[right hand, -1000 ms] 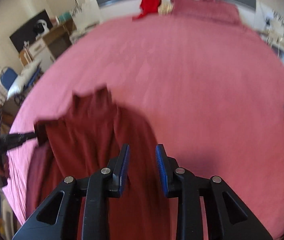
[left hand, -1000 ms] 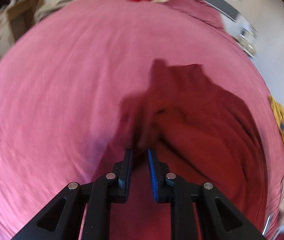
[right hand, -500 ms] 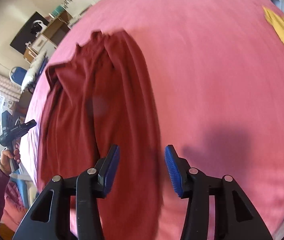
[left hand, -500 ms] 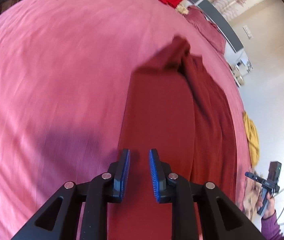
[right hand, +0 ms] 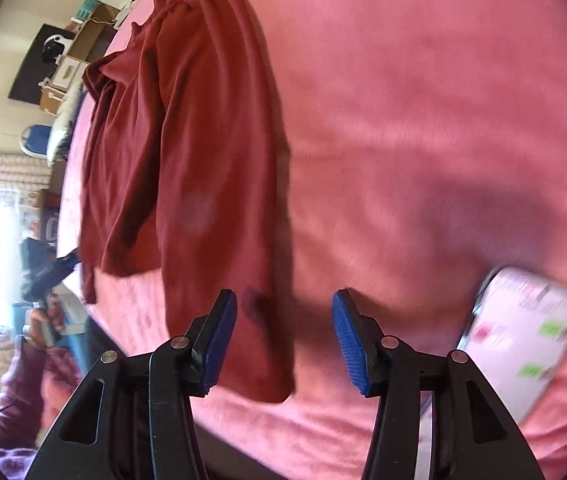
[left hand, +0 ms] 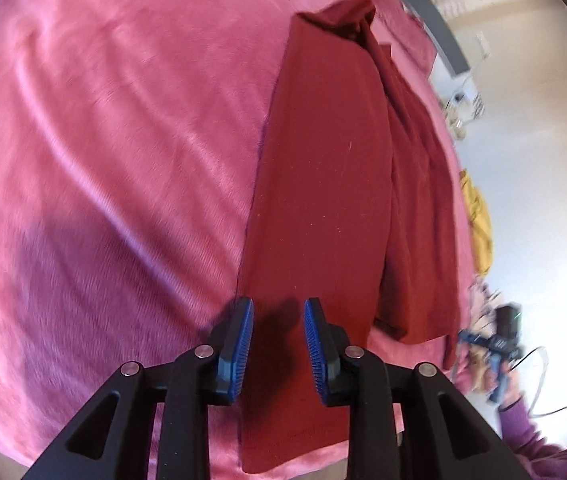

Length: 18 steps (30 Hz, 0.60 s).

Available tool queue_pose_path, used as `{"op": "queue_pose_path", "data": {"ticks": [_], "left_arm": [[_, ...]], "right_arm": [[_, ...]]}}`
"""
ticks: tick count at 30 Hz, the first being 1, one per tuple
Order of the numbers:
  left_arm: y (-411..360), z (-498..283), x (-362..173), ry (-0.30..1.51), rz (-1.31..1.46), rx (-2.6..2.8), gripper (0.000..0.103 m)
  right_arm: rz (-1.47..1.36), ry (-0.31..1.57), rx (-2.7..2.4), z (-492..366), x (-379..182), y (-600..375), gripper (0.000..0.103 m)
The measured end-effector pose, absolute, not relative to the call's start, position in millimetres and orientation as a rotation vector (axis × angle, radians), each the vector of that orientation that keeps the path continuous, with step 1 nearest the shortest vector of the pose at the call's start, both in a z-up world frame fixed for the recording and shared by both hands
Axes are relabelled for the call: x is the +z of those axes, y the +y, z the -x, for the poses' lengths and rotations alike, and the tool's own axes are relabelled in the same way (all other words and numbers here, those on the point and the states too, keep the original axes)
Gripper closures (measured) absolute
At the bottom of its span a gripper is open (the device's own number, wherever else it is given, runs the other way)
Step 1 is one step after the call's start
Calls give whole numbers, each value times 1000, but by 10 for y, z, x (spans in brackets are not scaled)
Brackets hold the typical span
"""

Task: Fold clothes
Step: 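Lay the stretched garment flat on the bed with both grippers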

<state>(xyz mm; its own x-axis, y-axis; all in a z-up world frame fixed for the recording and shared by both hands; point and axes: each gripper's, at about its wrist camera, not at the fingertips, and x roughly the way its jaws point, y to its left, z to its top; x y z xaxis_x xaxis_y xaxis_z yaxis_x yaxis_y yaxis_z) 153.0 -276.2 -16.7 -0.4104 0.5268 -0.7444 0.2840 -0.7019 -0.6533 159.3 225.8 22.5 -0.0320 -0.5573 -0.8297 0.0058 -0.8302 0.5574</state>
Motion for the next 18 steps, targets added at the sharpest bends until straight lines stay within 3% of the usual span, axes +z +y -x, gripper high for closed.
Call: {"op": "queue_pose_path", "data": {"ticks": [5, 6, 7, 8, 12, 18], "left_arm": [[-2815, -1704, -288, -1274, 1548, 2195, 76], [-2811, -1729, -305, -1298, 1533, 2189, 76], [-2806, -1755, -321, -1323, 1518, 2183, 74], [-2794, -1781, -344, -1360, 1496, 2171, 70], [-2738, -1842, -318, -1359, 1495, 2181, 67], [-2882, -1833, -98, -1083, 1619, 2368, 67]], "right_arm": [[-1816, -586, -1851, -1790, 142, 2148, 52], [-1813, -534, -1862, -1812, 165, 2117, 66], [-1824, -489, -1865, -1826, 179, 2097, 93], [-1849, -463, -1862, -1830, 185, 2093, 97], [-1866, -423, -1884, -1782, 326, 2146, 98], [-1855, -412, -1879, -1704, 444, 2326, 98]]}}
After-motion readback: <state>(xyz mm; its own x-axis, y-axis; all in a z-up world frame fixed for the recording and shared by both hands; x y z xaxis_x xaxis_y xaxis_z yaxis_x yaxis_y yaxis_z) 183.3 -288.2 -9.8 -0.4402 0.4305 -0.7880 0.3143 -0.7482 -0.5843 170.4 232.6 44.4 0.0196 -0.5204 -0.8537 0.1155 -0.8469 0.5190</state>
